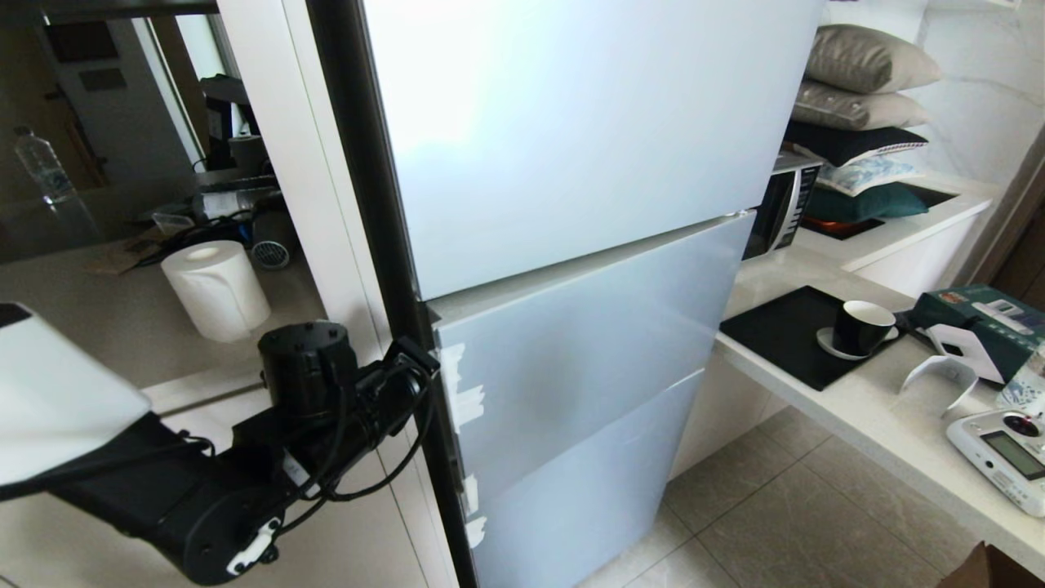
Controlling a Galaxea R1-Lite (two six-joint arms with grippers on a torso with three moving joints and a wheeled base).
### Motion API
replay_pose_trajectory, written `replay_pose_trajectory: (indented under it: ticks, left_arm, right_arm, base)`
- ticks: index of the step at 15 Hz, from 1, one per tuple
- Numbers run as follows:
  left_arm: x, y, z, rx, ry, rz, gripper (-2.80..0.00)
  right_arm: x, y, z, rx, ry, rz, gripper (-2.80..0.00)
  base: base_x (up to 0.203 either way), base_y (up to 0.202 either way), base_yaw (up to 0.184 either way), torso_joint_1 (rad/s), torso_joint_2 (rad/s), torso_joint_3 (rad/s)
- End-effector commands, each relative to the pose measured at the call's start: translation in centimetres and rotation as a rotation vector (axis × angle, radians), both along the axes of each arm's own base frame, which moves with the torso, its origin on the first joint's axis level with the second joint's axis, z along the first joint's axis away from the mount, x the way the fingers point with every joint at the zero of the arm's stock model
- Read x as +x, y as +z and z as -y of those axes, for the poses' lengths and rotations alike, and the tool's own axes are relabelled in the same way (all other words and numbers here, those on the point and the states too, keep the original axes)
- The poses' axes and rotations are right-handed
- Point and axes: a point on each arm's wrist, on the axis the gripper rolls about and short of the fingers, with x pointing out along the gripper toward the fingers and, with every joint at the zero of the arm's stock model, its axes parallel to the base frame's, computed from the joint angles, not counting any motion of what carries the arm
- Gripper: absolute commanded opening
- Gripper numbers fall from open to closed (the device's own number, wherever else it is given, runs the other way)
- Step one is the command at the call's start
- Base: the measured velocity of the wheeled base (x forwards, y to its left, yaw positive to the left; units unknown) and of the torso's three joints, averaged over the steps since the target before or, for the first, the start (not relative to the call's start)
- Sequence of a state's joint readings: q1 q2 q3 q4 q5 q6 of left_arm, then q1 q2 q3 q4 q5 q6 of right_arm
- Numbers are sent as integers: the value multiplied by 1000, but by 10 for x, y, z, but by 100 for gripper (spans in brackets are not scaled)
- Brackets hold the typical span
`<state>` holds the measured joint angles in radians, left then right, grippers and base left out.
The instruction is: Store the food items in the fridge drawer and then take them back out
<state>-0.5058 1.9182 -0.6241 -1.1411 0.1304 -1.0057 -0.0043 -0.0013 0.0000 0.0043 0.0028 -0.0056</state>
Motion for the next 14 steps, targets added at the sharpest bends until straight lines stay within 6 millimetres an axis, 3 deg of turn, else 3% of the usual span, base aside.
replay_pose_trajectory:
  ticks: [1,9,14]
  left_arm:
    - [-14,3,6,-7,-34,3,-280]
    - [-54,-2,34,16,-173,-27,-280]
    - [-69,-4,47,27,-242,-35,-280]
  right_arm:
    - [0,0,0,-1,1,0,-280]
    - [0,0,0,-1,0,0,-280]
    - [0,0,0,-1,1,0,-280]
  base:
    - [0,0,0,0,0,0]
    - [0,0,0,0,0,0]
    - [0,0,0,0,0,0]
